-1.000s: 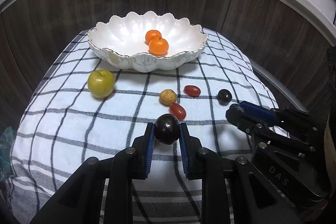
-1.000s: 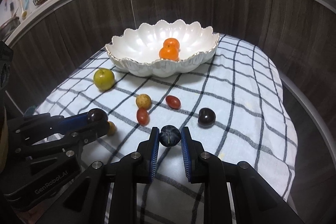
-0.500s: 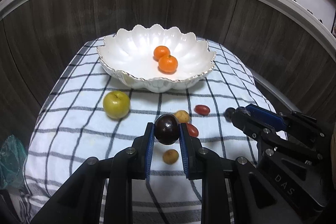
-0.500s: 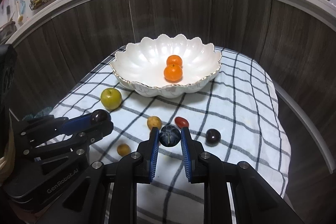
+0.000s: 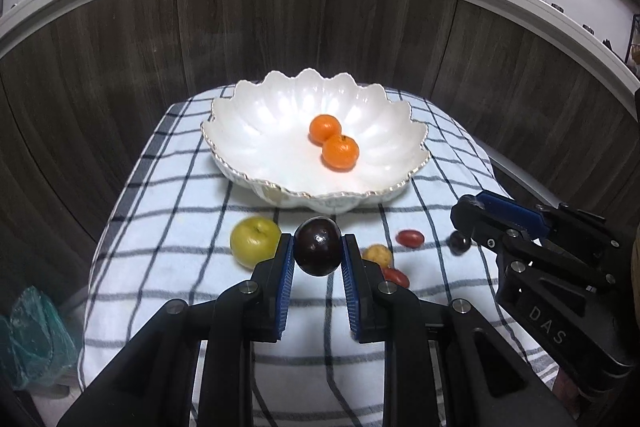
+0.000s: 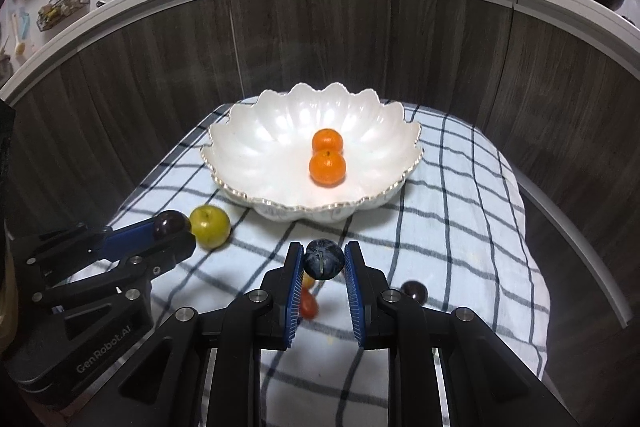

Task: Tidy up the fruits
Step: 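Lift both held plums and carry them over the white bowl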

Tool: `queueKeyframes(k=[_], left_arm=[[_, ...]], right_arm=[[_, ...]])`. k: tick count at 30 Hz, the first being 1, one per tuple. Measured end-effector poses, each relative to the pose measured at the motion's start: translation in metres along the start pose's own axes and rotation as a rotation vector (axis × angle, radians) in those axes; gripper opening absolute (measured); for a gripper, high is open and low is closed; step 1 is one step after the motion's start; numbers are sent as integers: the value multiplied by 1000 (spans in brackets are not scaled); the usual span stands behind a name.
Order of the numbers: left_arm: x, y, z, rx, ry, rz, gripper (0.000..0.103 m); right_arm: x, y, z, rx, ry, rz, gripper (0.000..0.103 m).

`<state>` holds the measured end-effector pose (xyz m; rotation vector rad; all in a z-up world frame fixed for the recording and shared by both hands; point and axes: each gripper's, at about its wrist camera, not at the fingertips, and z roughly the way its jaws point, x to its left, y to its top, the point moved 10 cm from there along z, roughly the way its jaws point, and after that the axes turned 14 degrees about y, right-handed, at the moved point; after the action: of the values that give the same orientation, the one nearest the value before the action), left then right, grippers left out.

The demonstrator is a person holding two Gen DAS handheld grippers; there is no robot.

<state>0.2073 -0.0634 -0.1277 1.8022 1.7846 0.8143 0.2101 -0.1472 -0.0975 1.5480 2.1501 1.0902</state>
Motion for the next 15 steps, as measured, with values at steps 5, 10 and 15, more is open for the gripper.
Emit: queueKeyframes(k=[5, 10, 15], left_arm=[[5, 15, 7, 0, -8, 6, 24], [11, 30, 15, 5, -13, 5, 24], [16, 48, 23, 1, -20, 1, 24]], right_arm=[[0, 15, 2, -20, -21, 18, 22], [-4, 34, 4, -45, -36, 44, 22], [-8, 52, 8, -61, -47, 60, 22]])
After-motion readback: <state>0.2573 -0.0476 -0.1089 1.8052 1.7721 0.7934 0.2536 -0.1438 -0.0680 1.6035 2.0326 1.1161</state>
